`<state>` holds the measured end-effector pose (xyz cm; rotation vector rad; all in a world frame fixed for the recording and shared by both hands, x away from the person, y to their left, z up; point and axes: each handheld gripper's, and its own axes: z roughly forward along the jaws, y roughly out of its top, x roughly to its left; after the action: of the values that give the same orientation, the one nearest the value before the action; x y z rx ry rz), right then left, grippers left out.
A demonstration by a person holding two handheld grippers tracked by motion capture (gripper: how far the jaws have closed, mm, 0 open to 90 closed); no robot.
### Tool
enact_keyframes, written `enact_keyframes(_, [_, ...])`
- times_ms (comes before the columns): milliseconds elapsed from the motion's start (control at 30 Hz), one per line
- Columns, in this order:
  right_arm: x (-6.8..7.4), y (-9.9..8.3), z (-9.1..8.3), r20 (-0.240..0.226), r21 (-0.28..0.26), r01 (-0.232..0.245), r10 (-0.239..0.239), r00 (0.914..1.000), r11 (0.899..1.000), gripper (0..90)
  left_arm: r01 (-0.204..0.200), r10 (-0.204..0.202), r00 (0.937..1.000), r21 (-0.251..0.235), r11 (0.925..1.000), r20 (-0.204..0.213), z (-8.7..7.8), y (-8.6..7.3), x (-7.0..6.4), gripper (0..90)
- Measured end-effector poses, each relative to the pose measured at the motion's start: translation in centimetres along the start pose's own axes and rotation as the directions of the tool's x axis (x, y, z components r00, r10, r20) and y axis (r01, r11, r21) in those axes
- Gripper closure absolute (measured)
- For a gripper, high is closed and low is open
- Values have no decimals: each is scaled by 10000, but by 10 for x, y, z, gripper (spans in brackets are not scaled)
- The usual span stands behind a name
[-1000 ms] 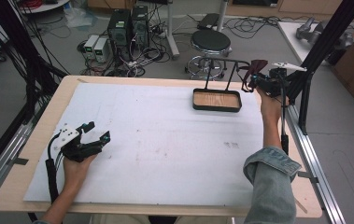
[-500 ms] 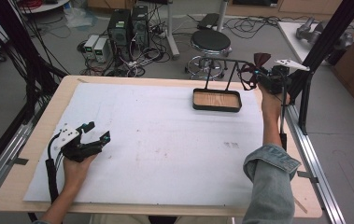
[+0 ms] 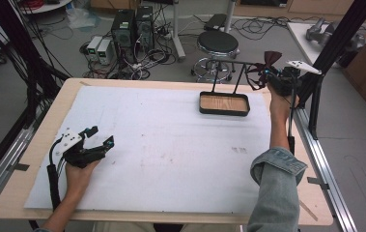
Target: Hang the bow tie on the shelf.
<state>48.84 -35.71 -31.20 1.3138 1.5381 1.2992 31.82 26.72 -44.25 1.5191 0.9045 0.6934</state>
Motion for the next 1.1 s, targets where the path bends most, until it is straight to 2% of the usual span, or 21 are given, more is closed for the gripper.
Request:
enact_keyframes(100, [-3,-3,3,224,209,-176,171,9996,9996,741,-4,4,10000,2,10000,-7,0,0,0,219])
enact_keyframes(233, [-8,-8,6,55,576,-470,467,9989,9972,733,-26,26,10000,30,10000,-39,0,0,0,219])
enact_keyframes(400, [-5,-7,6,55,568,-260,257,9997,9980,710,-24,25,10000,29,10000,-36,0,0,0,219])
enact_keyframes(533, [-6,-7,5,57,565,-333,330,9994,9978,677,-20,20,10000,24,10000,-30,0,0,0,220])
enact_keyframes(567, [-6,-7,4,13,576,-473,473,9989,9972,676,-21,21,10000,23,10000,-26,0,0,0,220])
enact_keyframes(1100, [-8,-2,-4,26,338,-457,456,9990,9984,670,-23,23,10000,12,10000,-24,0,0,0,221])
